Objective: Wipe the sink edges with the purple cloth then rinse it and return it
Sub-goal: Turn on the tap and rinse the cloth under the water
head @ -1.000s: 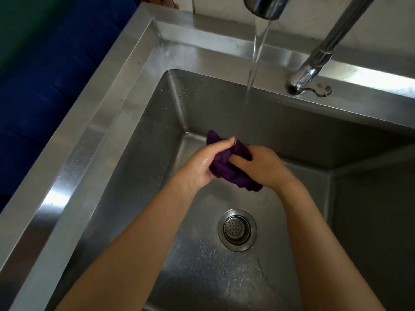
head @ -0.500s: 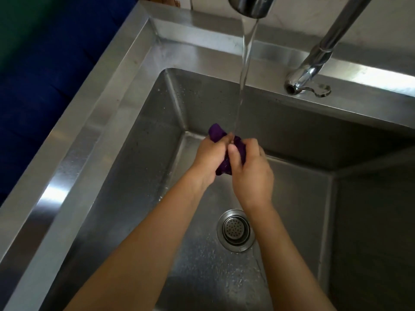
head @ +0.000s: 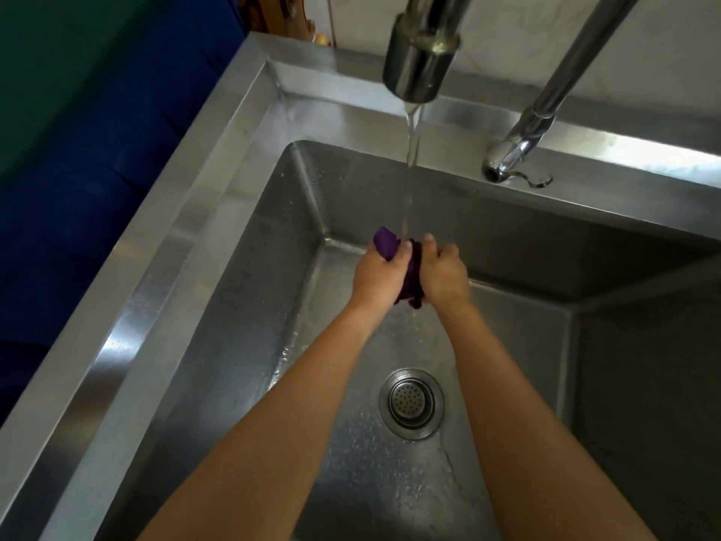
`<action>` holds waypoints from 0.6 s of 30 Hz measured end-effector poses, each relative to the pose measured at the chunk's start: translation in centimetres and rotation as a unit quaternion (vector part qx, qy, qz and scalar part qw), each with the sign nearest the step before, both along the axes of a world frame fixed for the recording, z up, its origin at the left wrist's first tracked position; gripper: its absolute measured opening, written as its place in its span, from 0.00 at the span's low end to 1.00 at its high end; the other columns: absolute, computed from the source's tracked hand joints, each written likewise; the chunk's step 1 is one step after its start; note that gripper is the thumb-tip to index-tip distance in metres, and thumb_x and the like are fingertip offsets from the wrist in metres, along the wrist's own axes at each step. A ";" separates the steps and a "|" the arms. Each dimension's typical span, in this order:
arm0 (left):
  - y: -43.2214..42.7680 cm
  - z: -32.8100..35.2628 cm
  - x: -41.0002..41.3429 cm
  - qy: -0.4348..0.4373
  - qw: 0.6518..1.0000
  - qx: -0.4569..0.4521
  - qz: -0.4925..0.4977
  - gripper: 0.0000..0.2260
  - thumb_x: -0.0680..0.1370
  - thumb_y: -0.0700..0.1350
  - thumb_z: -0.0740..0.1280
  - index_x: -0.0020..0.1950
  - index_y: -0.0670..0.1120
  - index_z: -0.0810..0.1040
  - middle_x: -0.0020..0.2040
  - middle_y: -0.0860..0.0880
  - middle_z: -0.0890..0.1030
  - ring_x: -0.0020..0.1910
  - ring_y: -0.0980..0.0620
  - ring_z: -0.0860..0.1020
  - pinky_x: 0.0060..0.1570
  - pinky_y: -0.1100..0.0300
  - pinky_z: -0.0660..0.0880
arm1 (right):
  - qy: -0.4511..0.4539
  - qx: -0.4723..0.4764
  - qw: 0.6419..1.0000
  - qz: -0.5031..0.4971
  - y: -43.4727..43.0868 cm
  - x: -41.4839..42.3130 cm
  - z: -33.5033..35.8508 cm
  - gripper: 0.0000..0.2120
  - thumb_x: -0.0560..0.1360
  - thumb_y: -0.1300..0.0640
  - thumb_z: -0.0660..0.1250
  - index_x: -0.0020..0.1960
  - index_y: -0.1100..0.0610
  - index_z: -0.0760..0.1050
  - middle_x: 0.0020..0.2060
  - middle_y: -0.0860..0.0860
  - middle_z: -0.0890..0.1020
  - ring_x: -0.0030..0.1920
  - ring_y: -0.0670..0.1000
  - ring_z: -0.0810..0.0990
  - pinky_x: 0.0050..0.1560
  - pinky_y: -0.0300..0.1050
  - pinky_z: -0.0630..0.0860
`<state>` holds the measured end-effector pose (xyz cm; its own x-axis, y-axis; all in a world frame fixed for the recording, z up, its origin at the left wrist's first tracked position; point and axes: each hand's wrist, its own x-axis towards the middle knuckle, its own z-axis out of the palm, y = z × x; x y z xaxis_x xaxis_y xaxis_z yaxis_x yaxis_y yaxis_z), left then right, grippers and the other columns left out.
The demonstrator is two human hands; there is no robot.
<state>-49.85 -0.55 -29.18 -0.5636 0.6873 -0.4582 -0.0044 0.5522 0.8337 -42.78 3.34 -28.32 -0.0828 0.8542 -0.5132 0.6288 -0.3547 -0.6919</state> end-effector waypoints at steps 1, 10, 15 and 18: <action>-0.2 0.1 0.2 -0.057 0.998 -0.005 -0.006 0.13 0.77 0.53 0.64 0.54 0.45 0.77 0.41 0.48 0.80 0.40 0.50 0.80 0.34 0.67 0.75 | 0.019 -0.013 1.000 -0.016 -0.2 0.3 0.4 0.24 0.81 0.46 0.50 0.62 0.66 0.66 0.59 0.62 0.76 0.55 0.60 0.76 0.45 0.43 0.69; -0.6 1.7 -0.9 -0.339 0.941 -0.025 0.000 0.17 0.70 0.63 0.68 0.46 0.51 0.78 0.41 0.52 0.82 0.41 0.55 0.81 0.46 0.59 0.75 | 0.245 -0.029 0.969 -0.008 -5.1 0.9 4.5 0.20 0.81 0.53 0.51 0.72 0.54 0.65 0.72 0.52 0.67 0.72 0.48 0.64 0.72 0.43 0.59; -1.7 1.8 -1.3 -0.458 0.887 0.035 0.054 0.08 0.77 0.48 0.66 0.45 0.44 0.78 0.38 0.46 0.84 0.36 0.52 0.84 0.33 0.57 0.80 | 0.272 -0.060 0.960 -0.022 -4.0 2.5 5.4 0.23 0.79 0.42 0.51 0.59 0.53 0.78 0.58 0.52 0.81 0.59 0.48 0.78 0.61 0.42 0.72; -1.8 1.4 -1.2 -0.444 0.893 0.002 0.069 0.06 0.75 0.46 0.68 0.49 0.45 0.78 0.46 0.44 0.82 0.38 0.49 0.82 0.32 0.58 0.79 | 0.224 -0.015 0.974 -0.043 -1.9 4.2 7.1 0.23 0.81 0.45 0.48 0.65 0.57 0.71 0.60 0.54 0.78 0.58 0.52 0.78 0.52 0.37 0.73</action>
<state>-51.01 -2.34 -27.78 -0.0577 0.6423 -0.7643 -0.7328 0.4926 0.4693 -38.55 1.48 -21.24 -0.2320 0.8536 -0.4664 0.2338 -0.4165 -0.8786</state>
